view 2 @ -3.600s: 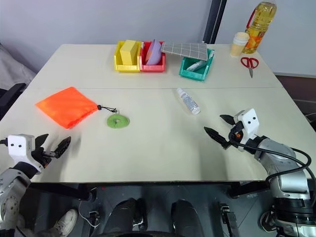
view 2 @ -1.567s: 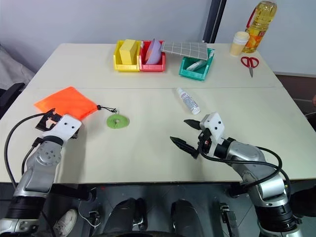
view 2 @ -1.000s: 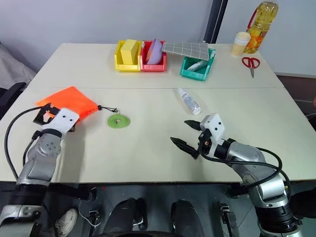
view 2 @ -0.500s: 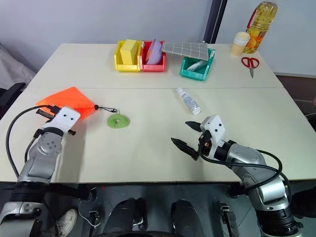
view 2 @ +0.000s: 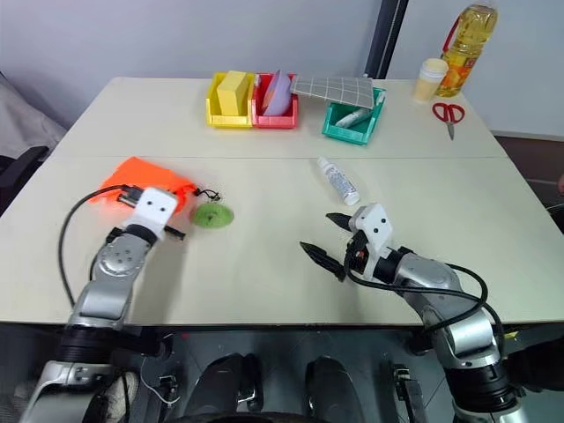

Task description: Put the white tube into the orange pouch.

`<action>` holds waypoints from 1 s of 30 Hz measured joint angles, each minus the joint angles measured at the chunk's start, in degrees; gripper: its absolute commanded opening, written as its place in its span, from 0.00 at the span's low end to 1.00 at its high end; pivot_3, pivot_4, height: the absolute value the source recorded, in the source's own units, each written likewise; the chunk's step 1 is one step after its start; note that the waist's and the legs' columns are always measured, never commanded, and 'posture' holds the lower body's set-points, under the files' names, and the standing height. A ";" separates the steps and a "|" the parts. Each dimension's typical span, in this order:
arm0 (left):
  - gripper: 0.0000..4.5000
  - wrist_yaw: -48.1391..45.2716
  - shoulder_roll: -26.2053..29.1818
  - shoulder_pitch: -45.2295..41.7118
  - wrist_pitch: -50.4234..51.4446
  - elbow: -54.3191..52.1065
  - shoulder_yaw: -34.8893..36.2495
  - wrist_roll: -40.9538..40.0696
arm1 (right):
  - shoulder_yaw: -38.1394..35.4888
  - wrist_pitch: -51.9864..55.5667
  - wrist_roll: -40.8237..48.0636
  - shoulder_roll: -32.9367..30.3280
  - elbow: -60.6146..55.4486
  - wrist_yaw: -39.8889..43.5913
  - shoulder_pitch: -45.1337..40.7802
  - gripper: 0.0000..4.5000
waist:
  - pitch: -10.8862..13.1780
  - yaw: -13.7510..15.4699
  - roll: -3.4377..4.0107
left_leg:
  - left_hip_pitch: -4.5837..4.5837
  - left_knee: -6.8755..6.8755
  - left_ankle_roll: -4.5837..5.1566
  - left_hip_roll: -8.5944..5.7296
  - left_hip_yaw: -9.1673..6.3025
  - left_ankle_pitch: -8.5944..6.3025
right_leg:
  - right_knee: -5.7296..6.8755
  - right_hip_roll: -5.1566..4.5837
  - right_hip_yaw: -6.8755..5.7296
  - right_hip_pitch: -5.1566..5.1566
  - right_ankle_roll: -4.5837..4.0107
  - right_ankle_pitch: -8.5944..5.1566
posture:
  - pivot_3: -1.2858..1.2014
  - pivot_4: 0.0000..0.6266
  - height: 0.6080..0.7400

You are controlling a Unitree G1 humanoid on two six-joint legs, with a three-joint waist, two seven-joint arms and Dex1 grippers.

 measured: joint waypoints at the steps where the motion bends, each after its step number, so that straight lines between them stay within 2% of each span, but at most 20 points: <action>1: 0.02 -0.38 -1.46 -0.46 0.51 -0.54 -1.21 -0.04 | -0.02 -0.40 -0.70 0.38 0.88 -0.60 -0.50 1.00 | 0.00 0.00 0.00 | 0.00 0.01 -0.04 0.00 0.00 0.03 | 0.00 0.01 0.00 0.00 0.01 0.00 | 0.52 0.24 1.00; 7: 0.02 -3.68 -6.77 -1.58 3.67 -4.39 -7.64 -0.52 | -0.51 -1.56 -2.39 1.29 2.68 -2.53 -1.80 1.00 | 0.00 0.03 0.00 | 0.01 0.01 -0.33 0.00 -0.01 0.20 | 0.02 0.03 0.01 0.02 0.03 0.00 | 0.52 0.24 1.00; 13: 0.02 -7.34 -8.58 -3.41 6.98 -11.40 -9.39 -3.00 | -0.80 -2.10 -3.70 1.28 3.49 -3.00 -1.80 1.00 | 0.00 -0.04 0.00 | 0.02 0.01 -0.33 0.00 -0.02 0.20 | 0.03 0.04 0.01 0.03 0.03 0.01 | 0.52 0.24 1.00; 17: 0.02 -9.90 -5.41 0.26 10.48 -17.84 -7.79 -5.15 | -1.65 -2.75 -5.54 1.49 6.71 -5.45 -2.77 1.00 | 0.00 -0.56 0.01 | 0.12 -0.06 -0.39 0.03 -0.02 0.23 | 0.05 0.06 0.05 0.05 0.03 0.00 | 0.52 0.24 1.00; 22: 0.02 -12.66 1.78 8.86 11.49 -18.22 -1.44 -7.56 | -3.39 -2.82 -6.84 2.06 12.11 -7.83 -6.70 1.00 | 0.01 -0.45 0.03 | 0.20 -0.08 -0.40 0.05 -0.04 0.24 | 0.30 0.06 0.05 0.00 0.00 -0.01 | 0.52 0.24 1.00; 30: 0.02 -13.49 3.43 11.01 11.06 -17.36 2.77 -11.15 | -3.09 -4.33 -9.49 5.61 24.00 -10.49 -14.24 1.00 | 0.01 -0.19 0.02 | 0.19 0.00 -0.04 0.00 -0.01 0.09 | 0.30 -0.06 0.05 0.05 -0.01 -0.01 | 0.52 0.24 1.00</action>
